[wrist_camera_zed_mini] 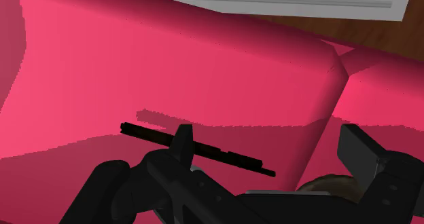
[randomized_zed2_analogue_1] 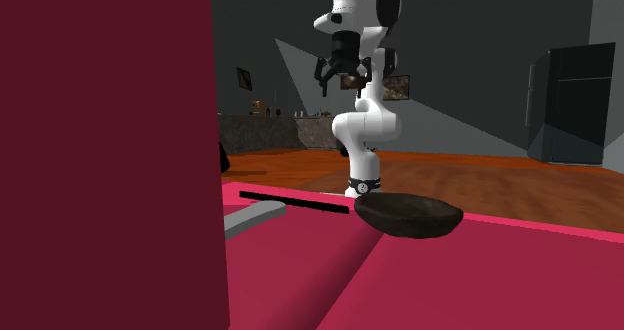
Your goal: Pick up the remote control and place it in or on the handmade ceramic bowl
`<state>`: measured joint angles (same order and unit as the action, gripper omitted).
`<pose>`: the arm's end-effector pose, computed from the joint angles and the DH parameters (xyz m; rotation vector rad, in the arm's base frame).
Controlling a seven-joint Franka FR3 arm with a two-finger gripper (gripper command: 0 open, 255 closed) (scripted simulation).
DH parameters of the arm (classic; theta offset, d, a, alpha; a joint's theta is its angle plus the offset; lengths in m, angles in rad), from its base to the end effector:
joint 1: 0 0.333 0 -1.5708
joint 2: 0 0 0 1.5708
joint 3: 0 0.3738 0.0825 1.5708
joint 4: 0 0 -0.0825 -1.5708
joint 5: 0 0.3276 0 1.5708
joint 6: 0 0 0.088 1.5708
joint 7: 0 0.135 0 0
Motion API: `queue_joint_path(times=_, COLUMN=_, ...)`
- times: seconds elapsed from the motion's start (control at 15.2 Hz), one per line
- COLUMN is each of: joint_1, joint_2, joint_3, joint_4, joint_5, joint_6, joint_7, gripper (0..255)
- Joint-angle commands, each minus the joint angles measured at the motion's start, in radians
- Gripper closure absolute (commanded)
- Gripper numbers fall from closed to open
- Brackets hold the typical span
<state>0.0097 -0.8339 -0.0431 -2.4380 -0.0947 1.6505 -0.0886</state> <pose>0.2027 -0.0241 0.5860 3.0738 0.1137 0.0654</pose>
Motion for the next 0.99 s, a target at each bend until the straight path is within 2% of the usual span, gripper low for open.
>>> queue_joint_path(times=0.0, joint_1=0.0, joint_2=0.0, joint_3=0.0, joint_4=0.0, joint_5=0.0, joint_6=0.0, joint_7=0.0, gripper=0)
queue_joint_path(times=0.46, joint_1=-0.015, joint_2=0.259, joint_3=-0.048, joint_4=0.056, joint_5=-0.001, joint_6=0.195, joint_7=0.0, gripper=0)
queue_joint_path(times=0.92, joint_1=-0.022, joint_2=0.536, joint_3=-0.094, joint_4=0.178, joint_5=0.024, joint_6=0.34, joint_7=-0.014, gripper=0)
